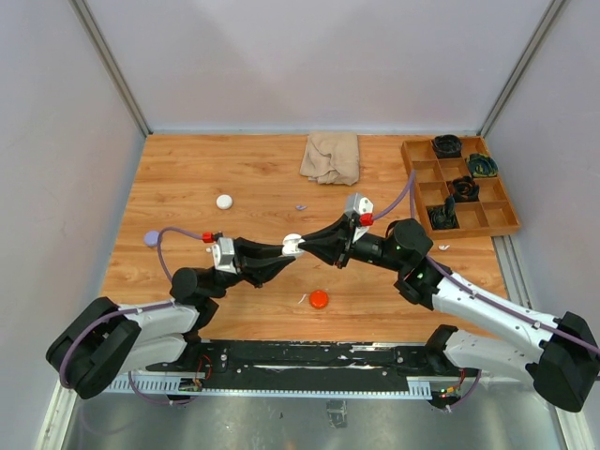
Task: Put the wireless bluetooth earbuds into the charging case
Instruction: Place the earbud in the charging case.
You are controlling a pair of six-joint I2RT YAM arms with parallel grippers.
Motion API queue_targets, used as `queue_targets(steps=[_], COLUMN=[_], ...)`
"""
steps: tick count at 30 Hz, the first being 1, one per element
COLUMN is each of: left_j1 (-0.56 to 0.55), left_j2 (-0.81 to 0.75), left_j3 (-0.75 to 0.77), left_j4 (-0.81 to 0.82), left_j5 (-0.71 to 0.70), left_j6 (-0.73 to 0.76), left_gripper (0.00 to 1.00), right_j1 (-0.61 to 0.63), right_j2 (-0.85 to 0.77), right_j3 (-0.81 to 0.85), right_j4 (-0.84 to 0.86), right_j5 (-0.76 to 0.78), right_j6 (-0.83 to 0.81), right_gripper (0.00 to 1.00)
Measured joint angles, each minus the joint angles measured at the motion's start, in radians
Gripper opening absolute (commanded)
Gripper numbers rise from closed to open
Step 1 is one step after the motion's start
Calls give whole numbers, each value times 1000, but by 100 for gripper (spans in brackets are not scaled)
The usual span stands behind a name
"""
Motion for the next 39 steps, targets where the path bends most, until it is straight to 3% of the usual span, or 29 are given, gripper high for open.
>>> queue_targets(steps=[30, 39], left_j1=[0, 0], left_j2=[-39, -64], left_j3=[7, 7], left_j4=[0, 0], left_j5=[-8, -14], left_j6=[-16, -16], left_gripper=[0, 0], right_j1=[17, 18], right_j2=[43, 45], right_j3=[-28, -39], right_j4=[153, 158], right_j5=[6, 6], right_j6=[80, 85], right_gripper=[9, 25])
